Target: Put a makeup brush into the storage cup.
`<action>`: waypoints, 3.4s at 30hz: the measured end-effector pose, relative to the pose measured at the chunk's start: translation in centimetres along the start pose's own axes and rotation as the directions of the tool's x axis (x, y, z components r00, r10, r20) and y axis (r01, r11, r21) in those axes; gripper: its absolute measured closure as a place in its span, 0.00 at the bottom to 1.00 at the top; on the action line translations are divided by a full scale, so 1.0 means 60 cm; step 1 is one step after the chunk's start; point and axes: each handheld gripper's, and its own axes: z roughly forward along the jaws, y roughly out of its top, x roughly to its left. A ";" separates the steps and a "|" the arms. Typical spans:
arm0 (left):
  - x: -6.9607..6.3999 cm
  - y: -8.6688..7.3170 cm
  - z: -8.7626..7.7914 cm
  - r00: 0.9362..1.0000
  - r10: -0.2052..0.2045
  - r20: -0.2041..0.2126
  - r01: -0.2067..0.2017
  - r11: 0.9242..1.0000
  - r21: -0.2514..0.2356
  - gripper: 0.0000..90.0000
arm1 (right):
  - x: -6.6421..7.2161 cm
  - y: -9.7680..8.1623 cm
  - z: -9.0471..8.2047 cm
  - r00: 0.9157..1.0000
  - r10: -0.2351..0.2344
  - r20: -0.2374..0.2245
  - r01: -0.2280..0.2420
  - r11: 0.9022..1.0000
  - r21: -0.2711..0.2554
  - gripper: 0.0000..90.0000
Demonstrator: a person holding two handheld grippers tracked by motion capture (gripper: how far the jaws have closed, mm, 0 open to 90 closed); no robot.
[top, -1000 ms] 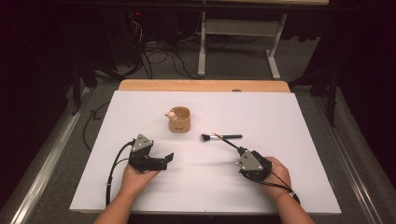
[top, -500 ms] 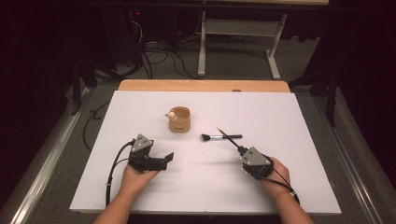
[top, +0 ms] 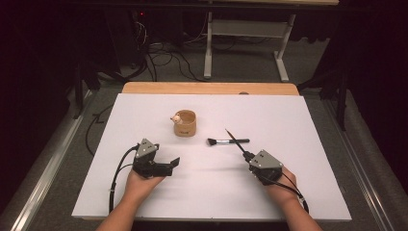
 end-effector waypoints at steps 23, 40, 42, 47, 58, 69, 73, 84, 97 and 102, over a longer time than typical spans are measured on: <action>-0.002 0.000 -0.011 1.000 -0.014 0.017 0.015 0.999 -0.037 0.06 | -0.008 0.003 -0.008 0.995 0.096 -0.041 -0.098 0.993 -0.072 0.97; -0.016 0.008 -0.020 0.997 0.015 0.074 -0.006 0.993 -0.117 0.06 | -0.001 0.018 -0.004 0.987 0.129 -0.091 -0.139 0.983 -0.117 0.97; -0.018 0.008 -0.021 0.997 0.016 0.078 -0.006 0.992 -0.126 0.06 | 0.005 0.024 -0.001 0.988 0.124 -0.094 -0.135 0.984 -0.117 0.97; -0.021 0.010 -0.022 0.997 0.020 0.080 -0.010 0.992 -0.127 0.06 | 0.004 0.035 0.003 0.991 0.096 -0.088 -0.107 0.985 -0.132 0.97; -0.027 0.014 -0.026 0.995 0.029 0.095 -0.016 0.990 -0.139 0.06 | 0.011 0.078 0.020 0.992 0.068 -0.107 -0.086 0.981 -0.173 0.97; -0.031 0.029 -0.031 0.994 0.028 0.106 -0.011 0.987 -0.157 0.03 | 0.047 0.099 0.022 0.983 0.057 -0.173 -0.096 0.970 -0.224 0.97; -0.036 0.039 -0.031 0.994 0.037 0.105 -0.019 0.986 -0.165 0.02 | 0.051 0.090 0.025 0.982 0.052 -0.180 -0.091 0.973 -0.213 0.97; -0.050 0.068 -0.004 0.992 0.052 0.113 -0.032 0.984 -0.176 0.00 | 0.040 0.074 0.027 0.983 0.080 -0.163 -0.111 0.976 -0.188 0.97; -0.082 0.068 0.016 0.986 0.073 0.150 -0.043 0.980 -0.196 0.00 | 0.038 0.064 0.023 0.984 0.089 -0.154 -0.116 0.978 -0.176 0.97; -0.085 0.067 0.006 0.983 0.060 0.174 -0.020 0.975 -0.220 0.00 | 0.051 0.067 0.022 0.982 0.066 -0.176 -0.097 0.979 -0.177 0.97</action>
